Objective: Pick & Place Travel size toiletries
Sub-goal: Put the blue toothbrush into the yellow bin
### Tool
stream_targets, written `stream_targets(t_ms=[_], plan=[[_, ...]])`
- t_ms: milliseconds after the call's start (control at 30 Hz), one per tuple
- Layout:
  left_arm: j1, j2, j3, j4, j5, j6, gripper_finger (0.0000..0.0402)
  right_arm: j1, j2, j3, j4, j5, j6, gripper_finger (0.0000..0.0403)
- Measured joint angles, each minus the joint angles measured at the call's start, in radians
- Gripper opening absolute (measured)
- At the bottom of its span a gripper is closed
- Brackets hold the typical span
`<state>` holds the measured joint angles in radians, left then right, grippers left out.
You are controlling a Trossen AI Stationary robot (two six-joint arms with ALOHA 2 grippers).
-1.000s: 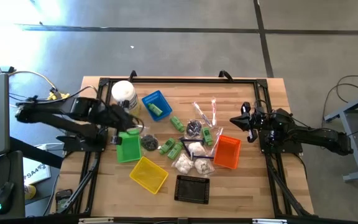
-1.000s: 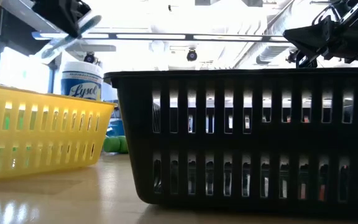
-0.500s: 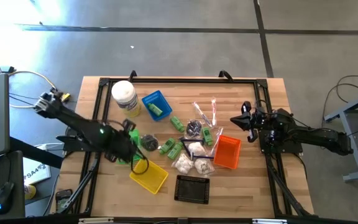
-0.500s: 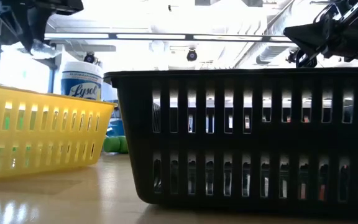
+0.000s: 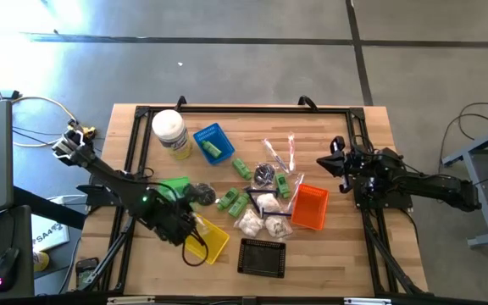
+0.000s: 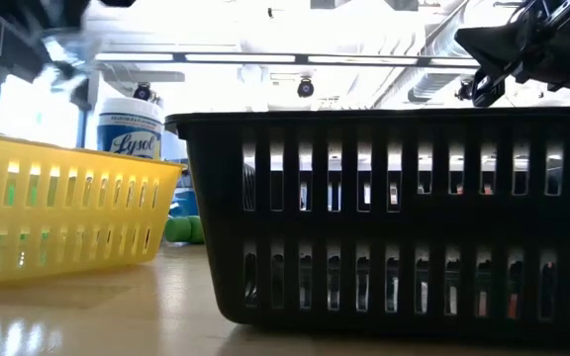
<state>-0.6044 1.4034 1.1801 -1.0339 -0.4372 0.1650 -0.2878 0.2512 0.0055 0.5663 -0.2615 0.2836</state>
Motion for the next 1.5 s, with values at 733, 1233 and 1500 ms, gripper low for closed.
stream_targets(t_ms=[733,1233,1500], plan=[[-0.019,0.308,0.175,-0.074,0.015,0.094,0.0010,0.000,0.000,0.000,-0.009,-0.011,0.007,0.0003],[-0.017,0.365,0.172,-0.077,0.090,0.075,0.0023,0.000,0.000,0.000,0.003,-0.009,0.004,0.0003],[-0.002,0.365,0.172,-0.058,0.157,0.046,0.0032,0.000,0.000,0.000,0.007,-0.011,0.003,0.0003]])
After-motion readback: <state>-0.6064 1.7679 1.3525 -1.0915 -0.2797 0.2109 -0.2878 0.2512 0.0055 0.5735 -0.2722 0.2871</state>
